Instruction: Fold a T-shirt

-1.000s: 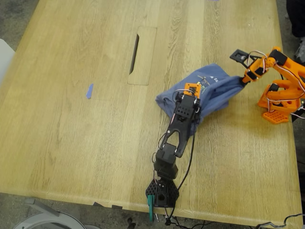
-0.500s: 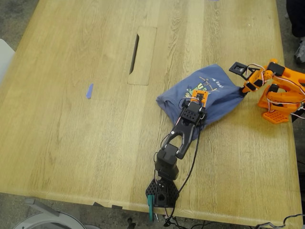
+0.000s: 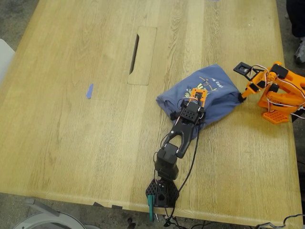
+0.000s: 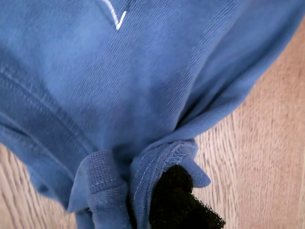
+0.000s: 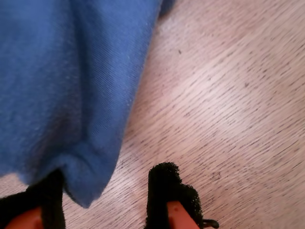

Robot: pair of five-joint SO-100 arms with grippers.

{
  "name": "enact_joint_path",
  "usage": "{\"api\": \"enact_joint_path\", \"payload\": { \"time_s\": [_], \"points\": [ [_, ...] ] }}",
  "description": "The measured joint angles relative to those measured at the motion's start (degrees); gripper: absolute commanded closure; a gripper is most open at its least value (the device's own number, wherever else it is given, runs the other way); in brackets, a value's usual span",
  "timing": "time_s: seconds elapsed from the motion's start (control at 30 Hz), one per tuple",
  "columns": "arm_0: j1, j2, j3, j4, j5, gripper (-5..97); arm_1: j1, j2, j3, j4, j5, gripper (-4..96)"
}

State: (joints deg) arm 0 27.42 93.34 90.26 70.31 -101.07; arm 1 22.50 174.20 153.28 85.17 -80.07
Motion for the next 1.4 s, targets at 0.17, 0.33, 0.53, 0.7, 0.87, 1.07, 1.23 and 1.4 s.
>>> {"api": "enact_joint_path", "payload": {
  "time_s": [0.17,0.33,0.53,0.7,0.87,1.07,1.23,1.4],
  "points": [
    [2.55,0.0,0.0,-2.72,1.23,44,-0.53,3.69,-0.09,2.81,0.35,60.4],
    [6.86,0.09,-0.62,-1.58,1.85,45,-1.05,3.69,-3.34,5.71,0.44,60.1],
    [12.57,3.6,-2.02,1.76,1.85,45,-2.81,3.6,-7.38,7.12,0.53,60.7],
    [13.36,4.75,-4.92,0.44,2.46,43,-3.16,-2.9,-15.38,5.19,0.35,62.5],
    [7.73,1.76,-10.99,-6.42,3.25,43,-3.78,-16.61,-27.6,-1.14,0.18,64.6],
    [-1.32,-6.5,-15.12,-15.73,4.22,44,-6.15,-29.0,-32.17,-11.51,-0.18,64.2],
    [-4.66,-13.36,-15.38,-24.08,4.31,45,-8.26,-37.62,-32.17,-21.8,-0.26,65.5],
    [-5.19,-20.92,-15.73,-31.99,4.31,46,-9.4,-45.0,-29.97,-30.59,-0.53,65.9]
  ]
}}
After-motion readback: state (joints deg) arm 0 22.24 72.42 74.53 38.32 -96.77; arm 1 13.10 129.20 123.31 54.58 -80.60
